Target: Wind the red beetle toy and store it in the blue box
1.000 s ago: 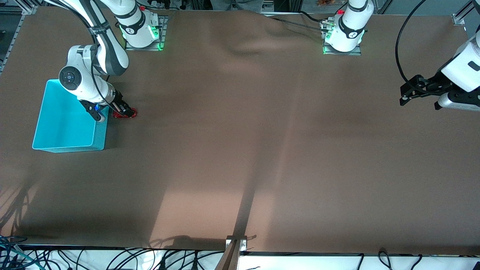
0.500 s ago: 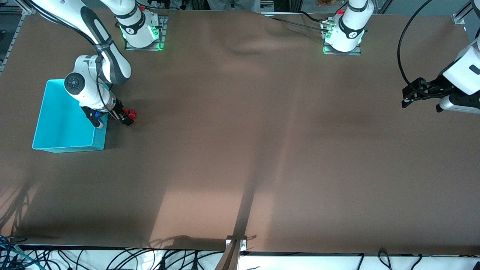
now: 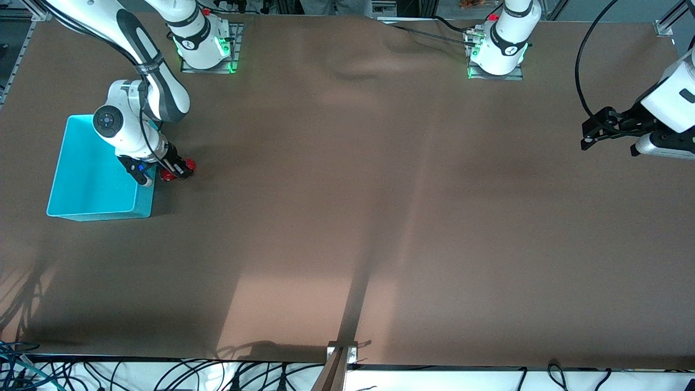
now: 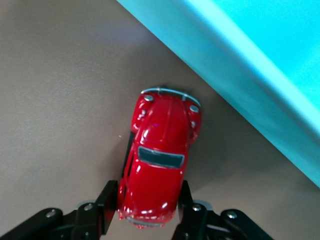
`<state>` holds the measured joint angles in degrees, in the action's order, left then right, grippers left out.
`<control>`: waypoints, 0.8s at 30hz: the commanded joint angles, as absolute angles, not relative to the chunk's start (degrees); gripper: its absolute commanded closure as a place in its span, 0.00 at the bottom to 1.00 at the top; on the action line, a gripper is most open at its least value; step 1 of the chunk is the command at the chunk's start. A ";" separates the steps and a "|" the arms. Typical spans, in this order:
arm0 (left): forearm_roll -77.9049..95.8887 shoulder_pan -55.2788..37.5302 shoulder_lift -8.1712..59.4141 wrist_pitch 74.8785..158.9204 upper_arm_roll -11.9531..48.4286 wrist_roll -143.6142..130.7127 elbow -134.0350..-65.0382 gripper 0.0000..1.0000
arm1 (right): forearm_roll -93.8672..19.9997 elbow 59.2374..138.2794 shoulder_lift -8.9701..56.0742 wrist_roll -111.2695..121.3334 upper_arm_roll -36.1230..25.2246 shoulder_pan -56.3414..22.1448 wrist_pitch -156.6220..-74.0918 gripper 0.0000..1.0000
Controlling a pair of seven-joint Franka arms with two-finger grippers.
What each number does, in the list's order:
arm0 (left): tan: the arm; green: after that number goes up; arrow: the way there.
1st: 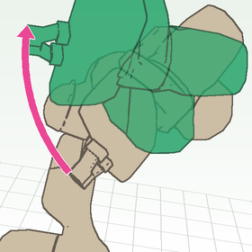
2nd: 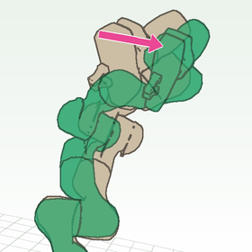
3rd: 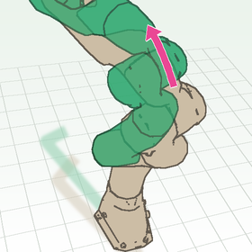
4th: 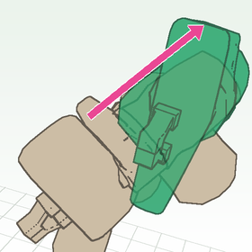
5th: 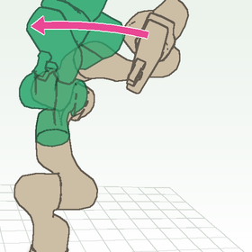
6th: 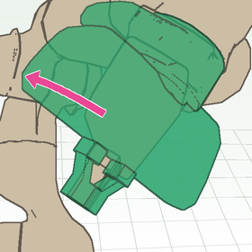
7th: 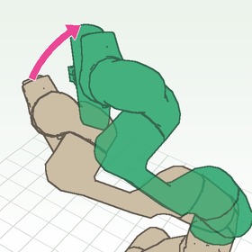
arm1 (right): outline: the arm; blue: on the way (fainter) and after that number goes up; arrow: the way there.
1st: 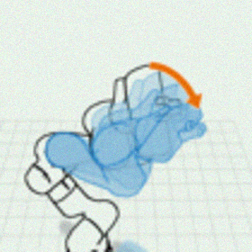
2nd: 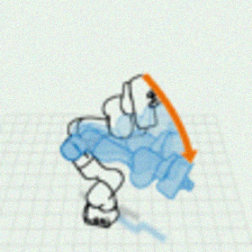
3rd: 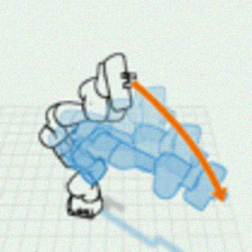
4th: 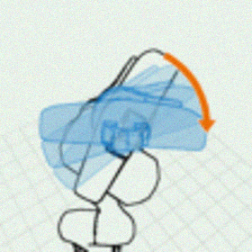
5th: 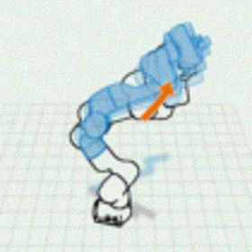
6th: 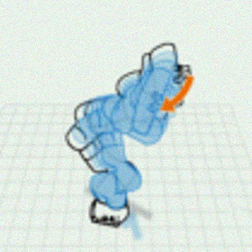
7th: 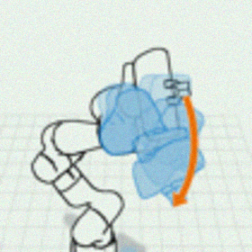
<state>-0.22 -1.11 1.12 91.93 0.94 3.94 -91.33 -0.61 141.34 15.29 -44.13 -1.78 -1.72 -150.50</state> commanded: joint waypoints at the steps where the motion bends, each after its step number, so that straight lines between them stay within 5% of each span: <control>1: 0.09 -0.79 1.67 90.88 0.79 3.43 -90.97 0.00 | -0.26 137.47 13.10 -43.07 -1.58 -2.11 -142.40 0.95; 15: 0.35 -0.70 2.90 90.53 0.88 3.96 -89.39 0.00 | -0.09 123.15 9.32 -31.05 -0.18 -2.11 -118.67 0.95; 24: -0.09 -0.35 2.99 90.62 0.44 4.39 -88.16 0.00 | -0.09 122.52 2.47 -5.92 -2.37 -1.85 -111.80 0.95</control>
